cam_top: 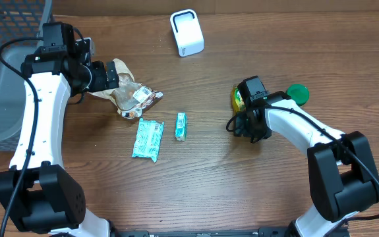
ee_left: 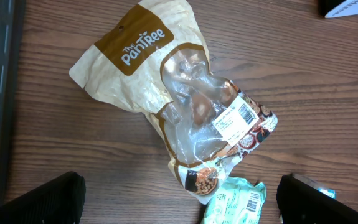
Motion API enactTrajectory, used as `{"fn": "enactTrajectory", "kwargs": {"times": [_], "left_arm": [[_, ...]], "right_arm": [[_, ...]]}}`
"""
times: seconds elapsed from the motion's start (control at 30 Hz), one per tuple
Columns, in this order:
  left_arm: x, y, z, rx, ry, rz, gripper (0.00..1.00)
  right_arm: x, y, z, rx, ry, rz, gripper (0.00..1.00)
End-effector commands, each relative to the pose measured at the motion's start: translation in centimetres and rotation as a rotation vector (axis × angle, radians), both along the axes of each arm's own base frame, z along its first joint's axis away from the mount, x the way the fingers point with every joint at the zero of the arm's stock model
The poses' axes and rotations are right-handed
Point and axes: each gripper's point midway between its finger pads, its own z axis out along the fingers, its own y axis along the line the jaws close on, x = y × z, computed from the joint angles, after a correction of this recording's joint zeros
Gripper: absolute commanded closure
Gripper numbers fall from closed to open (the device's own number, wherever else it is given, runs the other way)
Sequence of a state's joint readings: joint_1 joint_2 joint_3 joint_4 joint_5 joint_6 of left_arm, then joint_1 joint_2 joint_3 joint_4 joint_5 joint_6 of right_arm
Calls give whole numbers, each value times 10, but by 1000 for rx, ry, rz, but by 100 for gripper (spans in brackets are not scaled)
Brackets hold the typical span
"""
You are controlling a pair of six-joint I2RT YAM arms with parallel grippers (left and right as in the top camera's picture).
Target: Scan the item barcode
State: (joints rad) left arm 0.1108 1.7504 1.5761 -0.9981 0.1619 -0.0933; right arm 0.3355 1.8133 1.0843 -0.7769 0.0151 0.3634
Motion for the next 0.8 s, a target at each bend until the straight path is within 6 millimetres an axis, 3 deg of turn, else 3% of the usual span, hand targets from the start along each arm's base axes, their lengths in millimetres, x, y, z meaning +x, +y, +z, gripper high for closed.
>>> {"fn": "enactTrajectory", "kwargs": {"times": [0.0, 0.17, 0.33, 0.5, 0.77], "left_arm": [[1, -5, 3, 2, -12, -40, 0], [1, -5, 3, 2, -12, -40, 1], [1, -5, 3, 2, -12, -40, 0], [1, -5, 3, 2, -12, -40, 1], [1, -5, 3, 2, -13, -40, 0]], "right_arm": [[-3, -2, -4, -12, 5, -3, 50], [-3, -2, -4, -12, 5, -3, 53], [-3, -2, -4, -11, 5, -3, 67], [2, -3, -1, -8, -4, -10, 68], [13, 1, 30, -10, 2, -10, 72]]}}
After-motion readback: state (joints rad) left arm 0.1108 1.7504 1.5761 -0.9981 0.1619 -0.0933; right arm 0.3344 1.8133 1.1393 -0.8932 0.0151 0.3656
